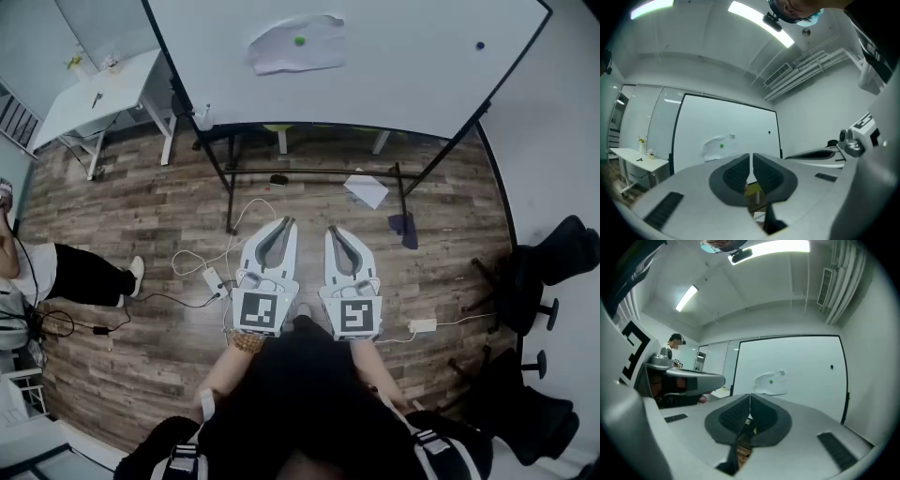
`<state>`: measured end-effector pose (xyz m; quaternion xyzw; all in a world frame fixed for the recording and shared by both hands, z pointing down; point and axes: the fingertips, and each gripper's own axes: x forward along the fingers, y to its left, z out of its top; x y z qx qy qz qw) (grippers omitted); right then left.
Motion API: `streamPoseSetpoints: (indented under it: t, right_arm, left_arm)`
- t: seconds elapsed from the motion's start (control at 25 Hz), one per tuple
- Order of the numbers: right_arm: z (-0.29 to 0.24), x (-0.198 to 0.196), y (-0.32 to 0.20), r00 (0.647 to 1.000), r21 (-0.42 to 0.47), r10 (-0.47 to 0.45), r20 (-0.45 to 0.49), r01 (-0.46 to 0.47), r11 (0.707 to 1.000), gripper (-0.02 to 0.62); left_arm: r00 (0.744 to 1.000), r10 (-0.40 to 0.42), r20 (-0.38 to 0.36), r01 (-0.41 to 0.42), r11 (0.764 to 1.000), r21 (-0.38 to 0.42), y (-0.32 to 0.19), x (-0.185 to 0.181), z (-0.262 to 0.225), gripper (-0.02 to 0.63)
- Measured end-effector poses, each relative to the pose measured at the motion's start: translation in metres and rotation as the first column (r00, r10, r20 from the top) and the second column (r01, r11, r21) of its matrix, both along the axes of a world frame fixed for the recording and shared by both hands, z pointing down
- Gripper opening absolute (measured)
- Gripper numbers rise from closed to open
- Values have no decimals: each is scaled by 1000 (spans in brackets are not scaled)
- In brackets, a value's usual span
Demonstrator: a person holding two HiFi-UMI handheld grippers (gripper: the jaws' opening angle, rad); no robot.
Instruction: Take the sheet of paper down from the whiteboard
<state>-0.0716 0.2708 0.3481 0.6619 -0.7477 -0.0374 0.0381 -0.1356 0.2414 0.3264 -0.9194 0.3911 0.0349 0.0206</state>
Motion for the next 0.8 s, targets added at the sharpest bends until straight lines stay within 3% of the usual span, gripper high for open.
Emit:
streamPoseSetpoints:
  t: [0.32, 0.6, 0.8]
  right_arm:
    - [10, 27, -17, 992, -14, -124, -27, 124, 992, 2]
    - [9, 21, -35, 982, 21, -188, 4, 188, 982, 2]
    - [12, 19, -50, 981, 18, -193, -28, 194, 981, 2]
  left_arm:
    - [999, -33, 30, 33, 999, -6, -10, 34, 7, 31]
    - [994, -100, 34, 100, 995, -2, -24, 32, 7, 31]
    - [991, -134, 21, 135, 991, -18, -43, 28, 13, 31]
